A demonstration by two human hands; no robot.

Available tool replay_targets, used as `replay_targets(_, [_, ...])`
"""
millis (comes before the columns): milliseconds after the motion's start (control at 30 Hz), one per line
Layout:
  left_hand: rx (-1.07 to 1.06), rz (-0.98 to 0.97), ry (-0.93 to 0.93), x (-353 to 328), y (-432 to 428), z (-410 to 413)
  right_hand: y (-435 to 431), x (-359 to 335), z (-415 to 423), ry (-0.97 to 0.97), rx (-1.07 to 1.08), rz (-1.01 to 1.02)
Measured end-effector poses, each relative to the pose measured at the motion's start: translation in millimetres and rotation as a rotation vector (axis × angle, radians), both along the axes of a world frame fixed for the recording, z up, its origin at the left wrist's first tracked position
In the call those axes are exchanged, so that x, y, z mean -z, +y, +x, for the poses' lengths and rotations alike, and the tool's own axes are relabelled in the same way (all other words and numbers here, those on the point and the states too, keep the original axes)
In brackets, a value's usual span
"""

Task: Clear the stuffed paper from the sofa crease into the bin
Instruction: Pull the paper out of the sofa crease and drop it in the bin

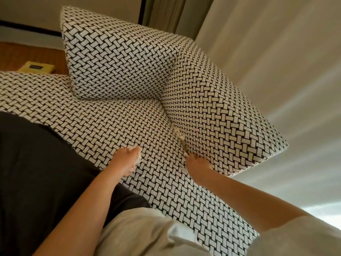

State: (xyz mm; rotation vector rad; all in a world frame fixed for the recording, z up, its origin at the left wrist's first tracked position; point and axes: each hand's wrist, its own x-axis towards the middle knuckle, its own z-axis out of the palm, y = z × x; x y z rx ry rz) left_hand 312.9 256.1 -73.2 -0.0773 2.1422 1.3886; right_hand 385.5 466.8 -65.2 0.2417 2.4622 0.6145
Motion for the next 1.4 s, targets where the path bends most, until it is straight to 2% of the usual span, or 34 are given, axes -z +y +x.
replay_targets(167, [-0.009,-0.032,-0.011,2,2,-1,7,12,-8,0.089,0.121,-0.116])
replay_targets(333, [-0.019,-0.019,0.0,4,-1,1,5,3,-24,-0.056,0.171,-0.189])
replay_targets(600, [-0.023,-0.007,0.018,0,-3,5,8,1,-30,-0.217,0.132,-0.104])
replay_targets(867, [-0.048,0.055,-0.004,-7,-9,11,10,2,-35,-0.264,0.119,0.029])
replay_targets(1100, [-0.053,0.054,0.02,-5,-13,12,11,1,-31,-0.218,0.007,0.087])
replay_targets(1167, [-0.041,0.05,0.035,-4,-12,12,13,-7,-35,-0.212,0.034,0.005])
replay_targets(1300, [-0.043,0.042,0.027,0,-10,11,8,-35,-56,-0.174,0.16,-0.416])
replay_targets(1400, [-0.055,0.08,-0.003,-3,-9,10,-3,-47,-69,-0.069,0.227,-0.613])
